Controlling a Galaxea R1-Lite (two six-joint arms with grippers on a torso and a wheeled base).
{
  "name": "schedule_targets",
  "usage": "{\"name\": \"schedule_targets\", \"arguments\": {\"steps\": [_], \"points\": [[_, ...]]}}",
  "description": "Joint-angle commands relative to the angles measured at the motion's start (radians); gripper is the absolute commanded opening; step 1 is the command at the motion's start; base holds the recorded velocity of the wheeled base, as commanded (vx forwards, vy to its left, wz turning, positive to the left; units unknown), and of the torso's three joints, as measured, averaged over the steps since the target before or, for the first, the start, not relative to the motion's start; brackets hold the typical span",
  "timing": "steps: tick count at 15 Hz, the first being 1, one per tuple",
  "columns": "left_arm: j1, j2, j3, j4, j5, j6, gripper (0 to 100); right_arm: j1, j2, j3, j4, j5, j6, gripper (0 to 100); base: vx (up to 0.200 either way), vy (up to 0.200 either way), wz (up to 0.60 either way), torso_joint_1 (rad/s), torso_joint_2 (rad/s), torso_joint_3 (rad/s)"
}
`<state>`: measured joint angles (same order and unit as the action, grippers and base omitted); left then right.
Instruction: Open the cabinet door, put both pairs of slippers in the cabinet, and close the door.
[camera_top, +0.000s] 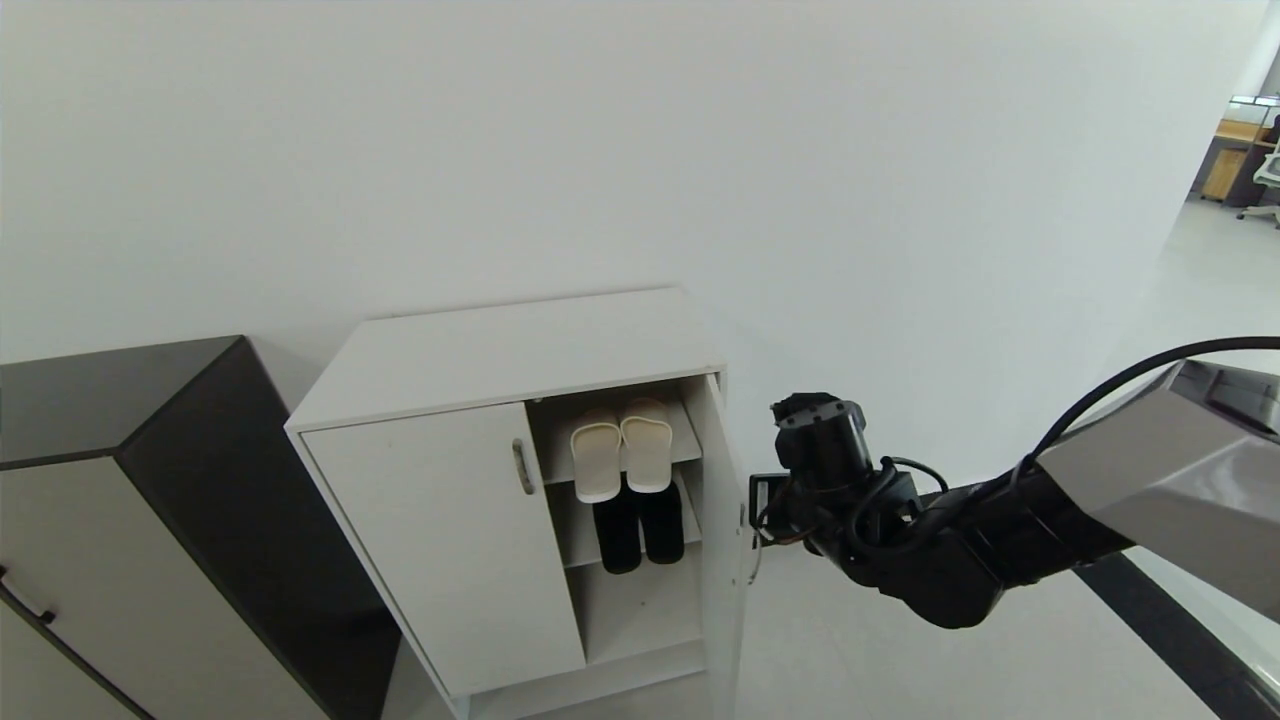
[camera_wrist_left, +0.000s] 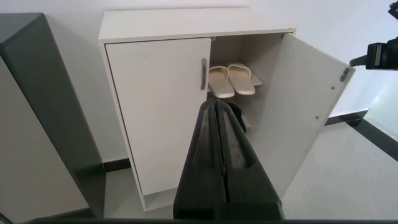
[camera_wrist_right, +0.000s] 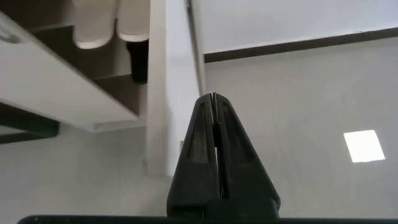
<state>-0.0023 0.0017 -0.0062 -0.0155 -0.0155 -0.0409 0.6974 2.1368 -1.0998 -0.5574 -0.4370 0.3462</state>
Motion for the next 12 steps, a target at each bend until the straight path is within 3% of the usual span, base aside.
{"name": "schedule_targets", "arguments": {"steps": [1, 4, 11, 12], "points": [[-0.001, 0.0, 0.0, -0.001, 0.0, -0.001, 0, 0.024, -0.038, 0.035, -0.018, 0.02, -0.001, 0, 0.0, 0.0, 0.0, 0.0, 0.0, 0.0], [0.001, 0.001, 0.0, -0.001, 0.0, -0.001, 0, 0.024, -0.089, 0.127, -0.073, 0.129, -0.009, 0, 0.0, 0.0, 0.0, 0.0, 0.0, 0.0], [-0.001, 0.001, 0.0, 0.0, 0.0, -0.001, 0, 0.022, -0.083, 0.156, -0.078, 0.132, -0.064, 0, 0.0, 0.0, 0.0, 0.0, 0.0, 0.0], [-0.001, 0.0, 0.0, -0.001, 0.0, -0.001, 0, 0.024, -0.083, 0.156, -0.078, 0.132, -0.064, 0, 0.0, 0.0, 0.6, 0.002, 0.0, 0.007]]}}
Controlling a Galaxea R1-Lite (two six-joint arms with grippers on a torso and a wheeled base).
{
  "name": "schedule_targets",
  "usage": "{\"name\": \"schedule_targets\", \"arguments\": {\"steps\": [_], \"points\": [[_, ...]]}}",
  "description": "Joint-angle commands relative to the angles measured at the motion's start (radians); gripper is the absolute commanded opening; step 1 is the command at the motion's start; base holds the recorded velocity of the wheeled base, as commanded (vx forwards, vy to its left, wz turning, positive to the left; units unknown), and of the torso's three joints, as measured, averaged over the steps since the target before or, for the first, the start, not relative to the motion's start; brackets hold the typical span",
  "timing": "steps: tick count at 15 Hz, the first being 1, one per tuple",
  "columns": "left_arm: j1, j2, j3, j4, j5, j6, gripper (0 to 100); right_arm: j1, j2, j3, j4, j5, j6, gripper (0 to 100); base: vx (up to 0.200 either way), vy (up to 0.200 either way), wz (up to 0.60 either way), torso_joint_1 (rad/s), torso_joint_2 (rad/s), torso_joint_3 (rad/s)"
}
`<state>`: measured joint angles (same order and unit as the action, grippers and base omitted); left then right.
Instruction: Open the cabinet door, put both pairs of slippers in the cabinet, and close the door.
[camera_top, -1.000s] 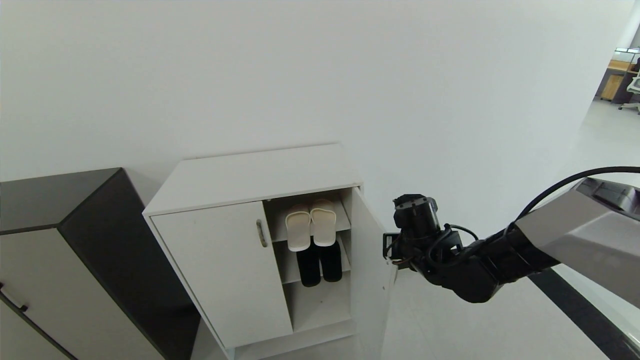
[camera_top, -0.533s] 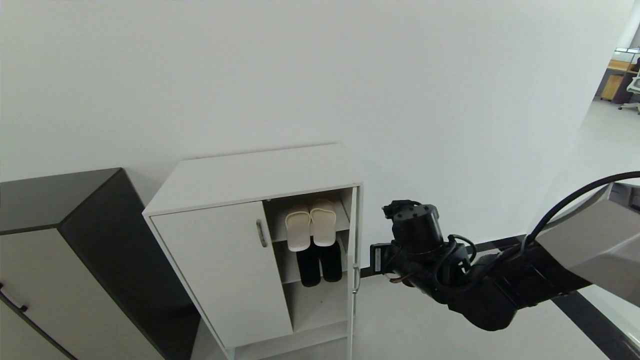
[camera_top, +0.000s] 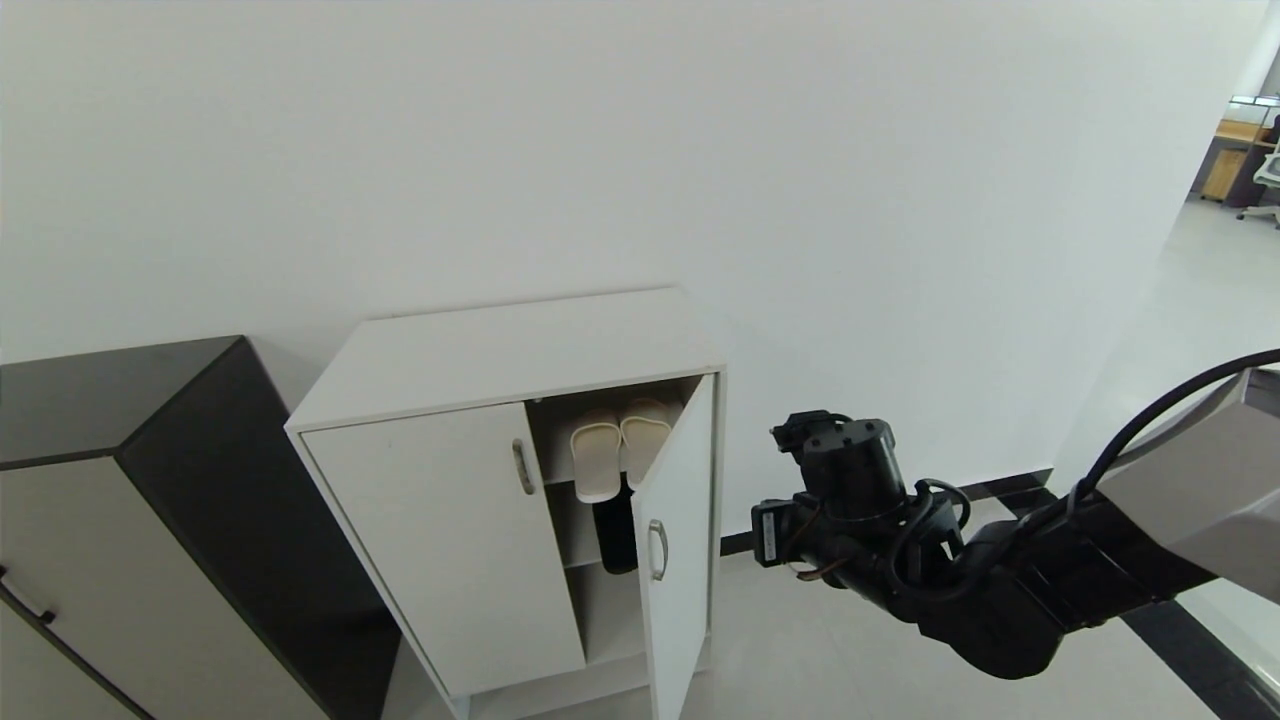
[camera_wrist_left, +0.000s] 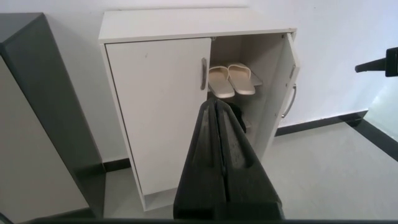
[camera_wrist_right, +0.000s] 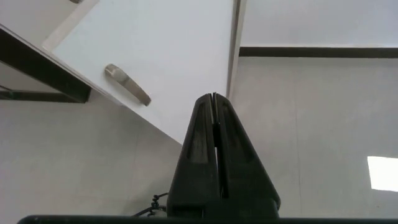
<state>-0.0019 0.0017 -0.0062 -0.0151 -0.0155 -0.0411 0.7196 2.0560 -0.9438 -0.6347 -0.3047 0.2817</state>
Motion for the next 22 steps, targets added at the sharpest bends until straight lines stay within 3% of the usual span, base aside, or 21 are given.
{"name": "schedule_targets", "arguments": {"steps": [1, 7, 12, 15, 18, 22], "points": [[-0.001, 0.0, 0.0, 0.0, 0.0, 0.0, 0, 0.001, -0.002, 0.0, 0.0, 0.001, -0.007, 0, 0.0, 0.0, 0.6, -0.002, 0.01, -0.002], [-0.001, 0.0, 0.0, -0.002, 0.0, 0.0, 0, 0.0, 0.006, 0.005, 0.0, -0.004, -0.015, 0, 0.0, 0.0, 0.6, 0.002, 0.0, 0.003], [0.0, 0.001, 0.0, 0.0, 0.0, 0.0, 0, -0.019, 0.02, 0.05, -0.105, 0.016, -0.038, 0, 0.0, 0.0, 0.0, 0.0, 0.0, 0.0], [-0.001, 0.0, 0.0, 0.0, 0.0, 0.0, 0, -0.085, 0.027, 0.123, -0.241, 0.125, -0.076, 0, 0.0, 0.0, 0.0, 0.0, 0.0, 0.0], [0.0, 0.0, 0.0, 0.0, 0.0, 0.001, 0, -0.134, 0.032, 0.151, -0.266, 0.196, -0.085, 0, 0.0, 0.0, 0.0, 0.0, 0.0, 0.0], [-0.001, 0.001, 0.0, 0.0, 0.0, 0.001, 0, -0.14, 0.101, 0.111, -0.295, 0.194, -0.087, 0, 0.0, 0.0, 0.0, 0.0, 0.0, 0.0]]}}
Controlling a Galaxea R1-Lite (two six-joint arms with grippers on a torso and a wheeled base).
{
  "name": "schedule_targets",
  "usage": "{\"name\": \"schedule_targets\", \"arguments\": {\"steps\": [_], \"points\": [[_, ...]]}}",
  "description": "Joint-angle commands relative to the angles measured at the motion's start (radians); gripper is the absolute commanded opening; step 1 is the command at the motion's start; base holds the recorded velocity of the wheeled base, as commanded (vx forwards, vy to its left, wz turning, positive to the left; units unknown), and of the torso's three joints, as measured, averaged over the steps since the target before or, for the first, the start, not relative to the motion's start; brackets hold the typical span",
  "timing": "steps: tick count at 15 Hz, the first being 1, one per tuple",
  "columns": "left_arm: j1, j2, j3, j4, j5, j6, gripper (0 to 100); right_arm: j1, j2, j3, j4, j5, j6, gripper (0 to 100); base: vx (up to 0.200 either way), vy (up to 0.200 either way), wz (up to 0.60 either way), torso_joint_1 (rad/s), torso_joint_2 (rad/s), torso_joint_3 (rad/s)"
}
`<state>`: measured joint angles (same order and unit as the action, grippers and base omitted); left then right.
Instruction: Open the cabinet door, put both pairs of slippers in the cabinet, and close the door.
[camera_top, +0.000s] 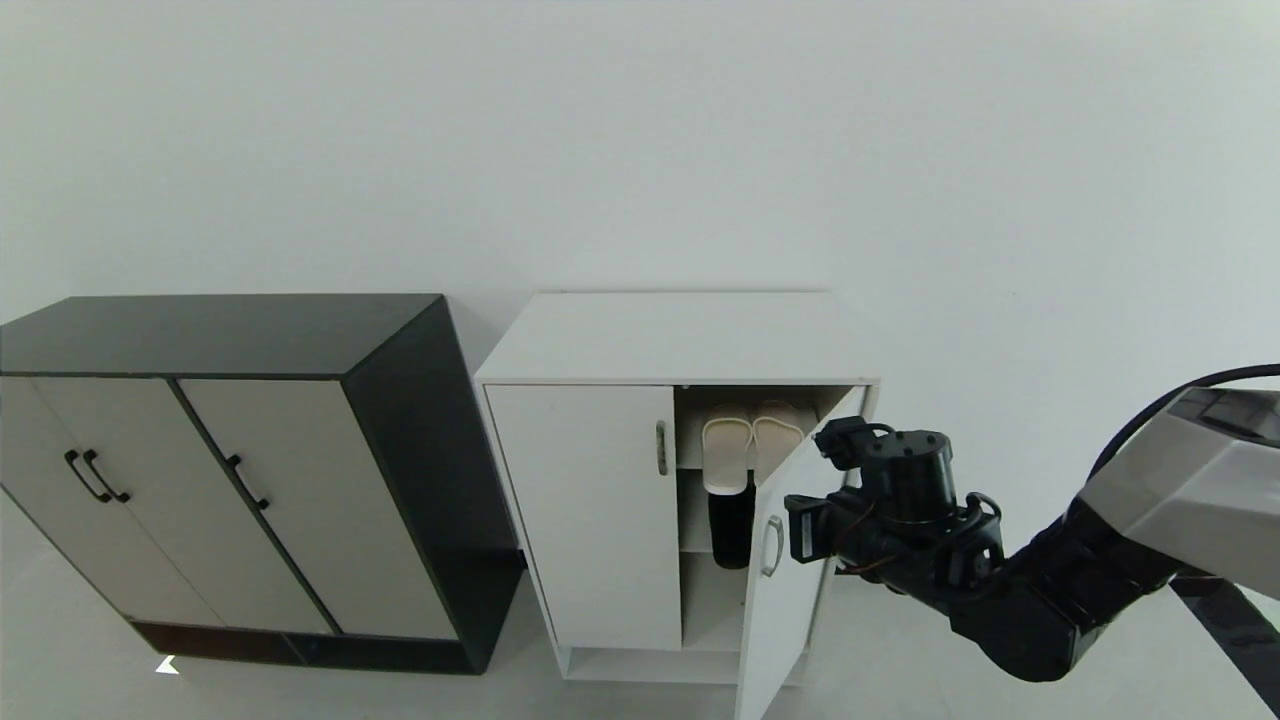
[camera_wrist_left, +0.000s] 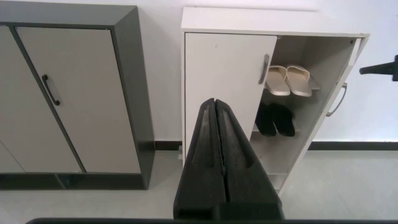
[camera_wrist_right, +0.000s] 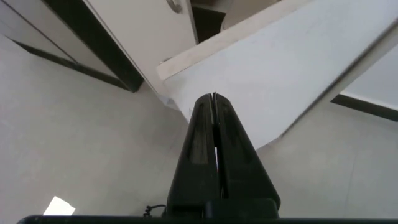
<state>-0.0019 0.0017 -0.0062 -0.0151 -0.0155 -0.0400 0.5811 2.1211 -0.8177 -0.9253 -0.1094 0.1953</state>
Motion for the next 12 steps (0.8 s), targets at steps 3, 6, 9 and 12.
{"name": "schedule_targets", "arguments": {"steps": [3, 6, 9, 12], "points": [[0.0, 0.001, 0.0, 0.0, 0.0, 0.0, 0, -0.015, 0.102, -0.08, -0.006, -0.003, -0.001, 0, 0.0, 0.0, 0.0, 0.0, 0.0, 0.0], [0.0, 0.001, 0.0, -0.002, 0.0, 0.0, 0, -0.013, 0.181, -0.189, -0.021, -0.006, 0.001, 0, 0.0, 0.0, 0.0, 0.0, 0.0, 0.0], [0.0, 0.0, 0.0, 0.0, 0.0, -0.001, 0, -0.012, 0.212, -0.172, -0.125, -0.003, -0.001, 0, 0.0, 0.0, 0.0, 0.0, 0.0, 0.0], [0.0, 0.001, 0.0, 0.0, 0.0, 0.0, 0, -0.013, 0.165, -0.041, -0.25, 0.086, -0.025, 0, 0.0, 0.0, 0.0, 0.0, 0.0, 0.0]]}}
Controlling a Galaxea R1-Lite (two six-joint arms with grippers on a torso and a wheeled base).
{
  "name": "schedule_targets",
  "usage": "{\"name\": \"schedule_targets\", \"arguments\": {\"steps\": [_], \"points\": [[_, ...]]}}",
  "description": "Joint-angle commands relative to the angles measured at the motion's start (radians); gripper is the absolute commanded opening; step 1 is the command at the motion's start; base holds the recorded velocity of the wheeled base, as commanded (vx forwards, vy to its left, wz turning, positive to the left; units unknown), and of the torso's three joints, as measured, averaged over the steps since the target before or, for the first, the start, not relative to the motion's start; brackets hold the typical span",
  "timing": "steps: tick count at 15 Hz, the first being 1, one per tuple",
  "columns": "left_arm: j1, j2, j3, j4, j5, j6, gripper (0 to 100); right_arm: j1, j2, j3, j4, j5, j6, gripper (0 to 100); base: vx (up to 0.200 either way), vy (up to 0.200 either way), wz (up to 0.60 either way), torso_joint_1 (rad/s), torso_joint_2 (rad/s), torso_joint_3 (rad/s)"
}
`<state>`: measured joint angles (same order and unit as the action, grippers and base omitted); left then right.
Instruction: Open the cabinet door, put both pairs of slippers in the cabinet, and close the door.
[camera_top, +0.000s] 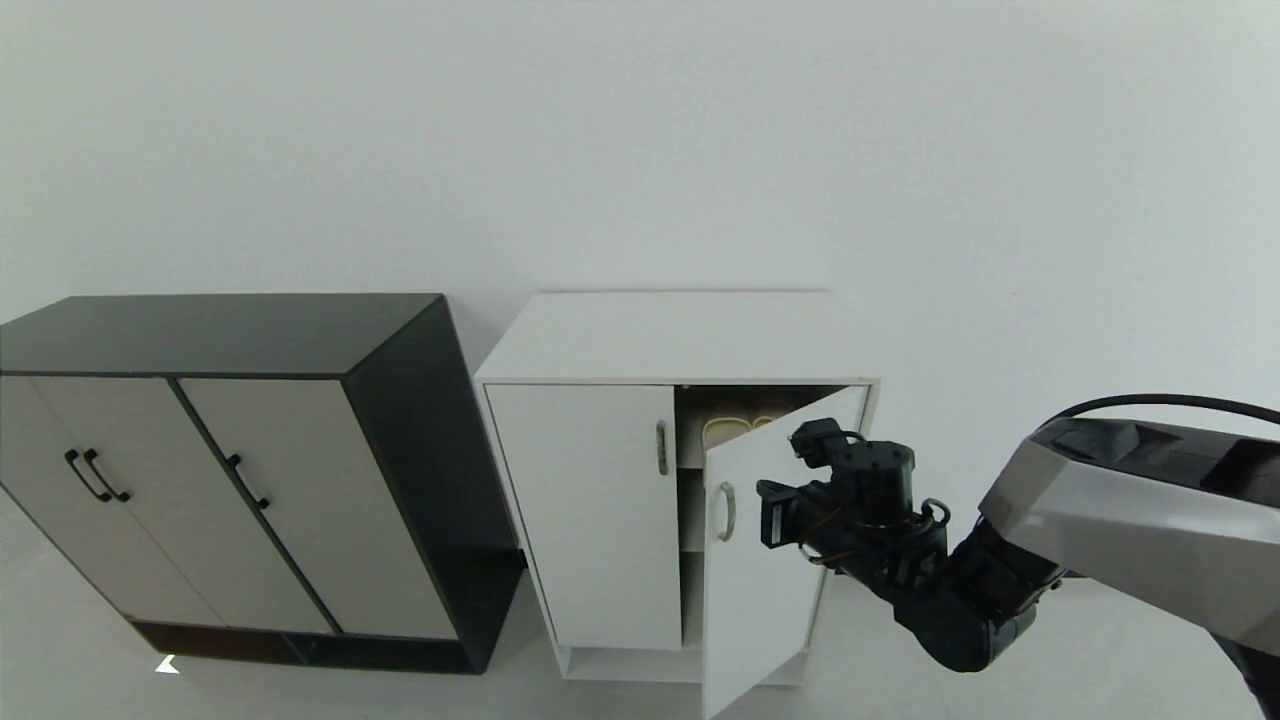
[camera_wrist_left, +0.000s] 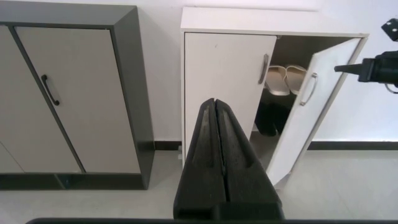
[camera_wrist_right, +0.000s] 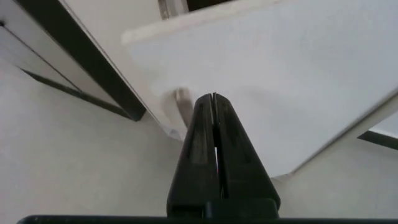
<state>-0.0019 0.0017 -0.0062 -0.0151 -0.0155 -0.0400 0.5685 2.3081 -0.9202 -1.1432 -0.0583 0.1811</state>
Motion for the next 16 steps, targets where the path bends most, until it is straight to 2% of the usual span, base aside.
{"name": "schedule_targets", "arguments": {"steps": [1, 2, 4, 14, 16], "points": [[0.0, 0.0, 0.0, 0.0, 0.0, 0.0, 0, -0.001, -0.027, 0.075, -0.043, 0.051, -0.014, 0, 0.0, 0.0, 0.0, 0.0, 0.0, 0.0], [0.0, 0.001, 0.0, 0.0, 0.0, 0.0, 0, -0.001, -0.053, 0.169, -0.112, 0.158, -0.028, 0, 0.0, 0.0, 0.0, 0.0, 0.0, 0.0], [0.0, 0.0, 0.0, -0.002, 0.0, 0.0, 0, -0.001, -0.062, 0.222, -0.141, 0.224, -0.038, 0, 0.0, 0.0, 0.0, 0.0, 0.0, 0.0], [-0.001, 0.0, 0.0, 0.0, 0.0, 0.002, 0, 0.008, -0.062, 0.239, -0.153, 0.224, -0.057, 0, 0.2, 0.0, 0.0, 0.002, 0.0, 0.005], [-0.001, 0.001, 0.0, 0.0, -0.001, 0.002, 0, 0.024, -0.062, 0.239, -0.167, 0.222, -0.057, 0, 0.0, 0.0, 0.0, 0.0, 0.0, 0.0]]}}
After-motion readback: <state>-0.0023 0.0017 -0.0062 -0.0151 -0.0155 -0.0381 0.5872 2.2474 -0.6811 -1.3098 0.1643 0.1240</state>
